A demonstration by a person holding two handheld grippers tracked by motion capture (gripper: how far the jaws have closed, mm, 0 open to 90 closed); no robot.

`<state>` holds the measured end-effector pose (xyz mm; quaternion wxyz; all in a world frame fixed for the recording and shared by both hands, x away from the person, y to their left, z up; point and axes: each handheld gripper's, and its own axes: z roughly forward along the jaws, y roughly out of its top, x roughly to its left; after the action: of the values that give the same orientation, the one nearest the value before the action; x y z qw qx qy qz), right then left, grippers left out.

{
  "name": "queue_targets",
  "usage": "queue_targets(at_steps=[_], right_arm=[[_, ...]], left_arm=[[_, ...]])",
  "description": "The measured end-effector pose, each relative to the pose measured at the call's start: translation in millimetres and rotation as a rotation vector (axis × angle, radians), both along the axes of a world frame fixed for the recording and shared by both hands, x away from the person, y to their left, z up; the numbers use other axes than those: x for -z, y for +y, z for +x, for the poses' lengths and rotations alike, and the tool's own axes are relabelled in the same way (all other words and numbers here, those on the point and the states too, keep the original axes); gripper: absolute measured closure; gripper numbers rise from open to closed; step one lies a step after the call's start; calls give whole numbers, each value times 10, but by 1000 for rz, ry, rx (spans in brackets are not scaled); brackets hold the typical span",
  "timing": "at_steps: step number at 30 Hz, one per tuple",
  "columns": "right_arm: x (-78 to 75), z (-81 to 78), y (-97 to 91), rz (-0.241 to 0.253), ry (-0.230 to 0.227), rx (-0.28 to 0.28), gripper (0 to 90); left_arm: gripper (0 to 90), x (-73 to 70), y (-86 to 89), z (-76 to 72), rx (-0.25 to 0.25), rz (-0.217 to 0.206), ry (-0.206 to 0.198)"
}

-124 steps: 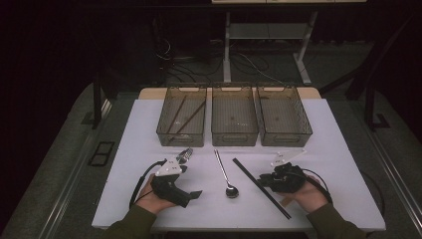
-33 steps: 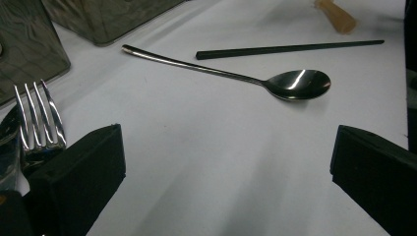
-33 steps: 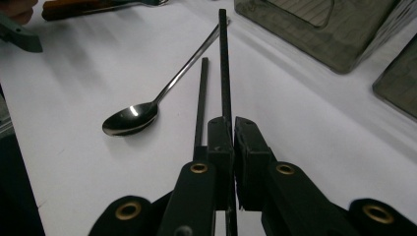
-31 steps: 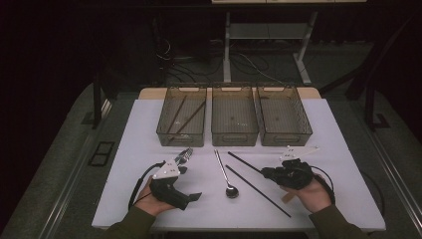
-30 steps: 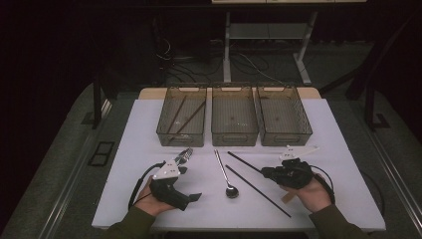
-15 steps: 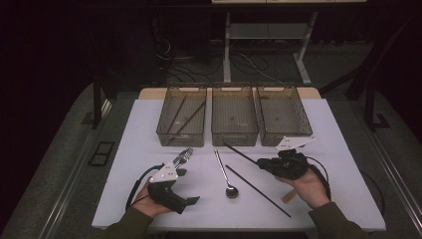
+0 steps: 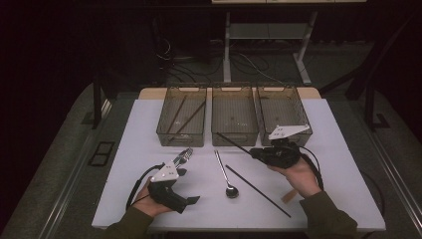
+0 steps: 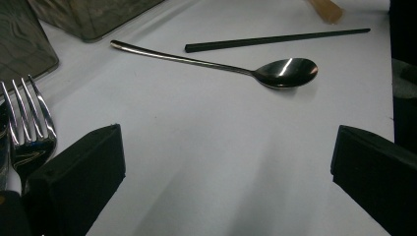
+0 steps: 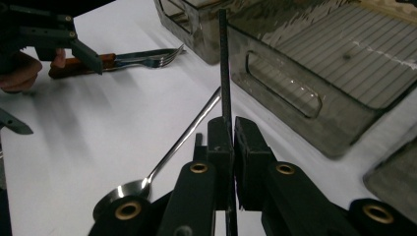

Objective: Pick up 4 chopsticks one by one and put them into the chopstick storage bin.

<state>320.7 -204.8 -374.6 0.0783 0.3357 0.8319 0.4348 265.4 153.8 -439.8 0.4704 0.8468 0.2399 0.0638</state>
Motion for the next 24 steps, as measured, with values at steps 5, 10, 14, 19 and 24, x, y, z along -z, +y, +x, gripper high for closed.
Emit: queue_targets(at_steps=[5, 10, 14, 19, 24], right_arm=[[-42, 89, 86, 4, -9, -1, 863], [-96, 173, 171, -2, -14, 3, 863], [-155, 246, 239, -7, -17, 8, 863], [-215, 339, 341, -10, -18, 9, 863], [-266, 428, 465, -18, -16, 5, 863]], left_arm=[[0, -1, -2, 2, 1, 1, 0], [0, -4, 0, 3, 4, 4, -7], [0, -3, 0, 8, 5, 4, -9], [0, -6, -3, 6, 6, 4, -7], [0, -3, -10, 8, 15, 5, -7]])
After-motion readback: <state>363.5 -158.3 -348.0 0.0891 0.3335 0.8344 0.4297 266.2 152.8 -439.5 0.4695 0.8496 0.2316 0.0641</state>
